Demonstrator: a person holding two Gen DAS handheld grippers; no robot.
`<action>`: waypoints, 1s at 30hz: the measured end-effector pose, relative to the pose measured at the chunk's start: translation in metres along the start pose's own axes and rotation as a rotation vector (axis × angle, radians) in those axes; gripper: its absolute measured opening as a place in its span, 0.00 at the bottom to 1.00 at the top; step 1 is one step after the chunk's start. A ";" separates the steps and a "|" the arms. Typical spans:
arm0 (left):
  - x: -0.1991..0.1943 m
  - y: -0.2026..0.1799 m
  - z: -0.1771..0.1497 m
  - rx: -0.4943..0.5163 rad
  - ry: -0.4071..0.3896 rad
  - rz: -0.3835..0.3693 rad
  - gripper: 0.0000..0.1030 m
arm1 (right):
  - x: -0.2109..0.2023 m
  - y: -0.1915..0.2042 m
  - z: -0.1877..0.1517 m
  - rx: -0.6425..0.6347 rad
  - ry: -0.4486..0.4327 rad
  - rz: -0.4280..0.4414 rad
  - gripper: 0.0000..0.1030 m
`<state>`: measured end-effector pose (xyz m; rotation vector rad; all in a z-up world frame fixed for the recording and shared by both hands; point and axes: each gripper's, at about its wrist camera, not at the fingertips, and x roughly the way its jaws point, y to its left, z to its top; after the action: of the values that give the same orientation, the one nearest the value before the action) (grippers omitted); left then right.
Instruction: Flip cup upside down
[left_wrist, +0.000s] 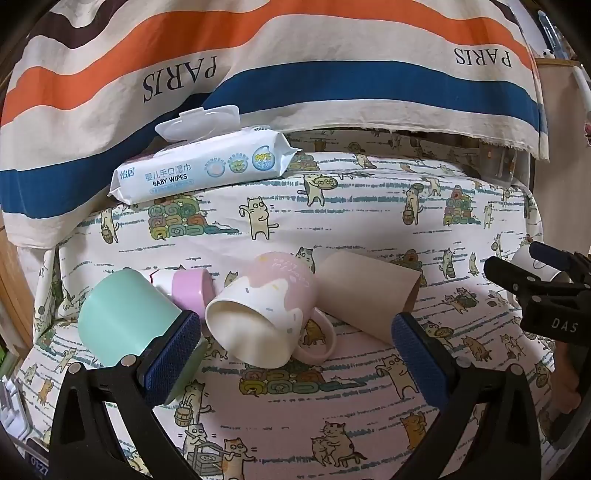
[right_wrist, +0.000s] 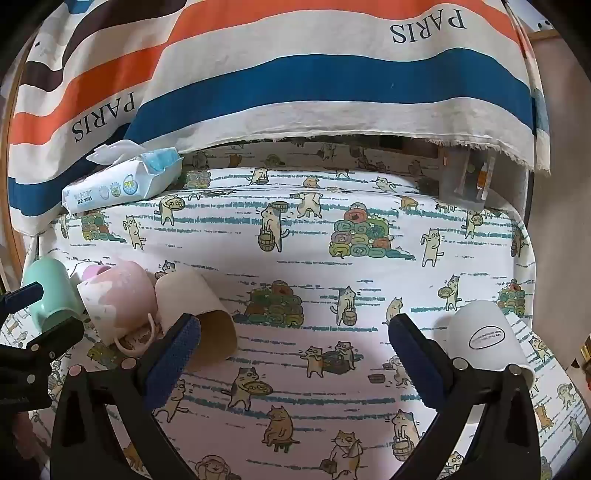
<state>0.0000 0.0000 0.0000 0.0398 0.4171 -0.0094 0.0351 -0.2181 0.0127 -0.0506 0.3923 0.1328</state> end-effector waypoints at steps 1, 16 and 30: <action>0.000 0.000 0.000 0.000 -0.001 0.000 0.99 | 0.000 -0.001 0.000 0.002 -0.004 -0.002 0.99; -0.002 0.002 0.000 0.001 -0.002 -0.003 0.99 | 0.000 0.000 -0.001 -0.009 -0.001 -0.005 0.99; -0.002 0.002 -0.001 -0.005 -0.009 -0.009 0.99 | 0.001 0.001 -0.002 -0.003 0.003 -0.002 0.99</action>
<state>-0.0023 0.0021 -0.0002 0.0324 0.4086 -0.0176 0.0351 -0.2175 0.0106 -0.0538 0.3955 0.1309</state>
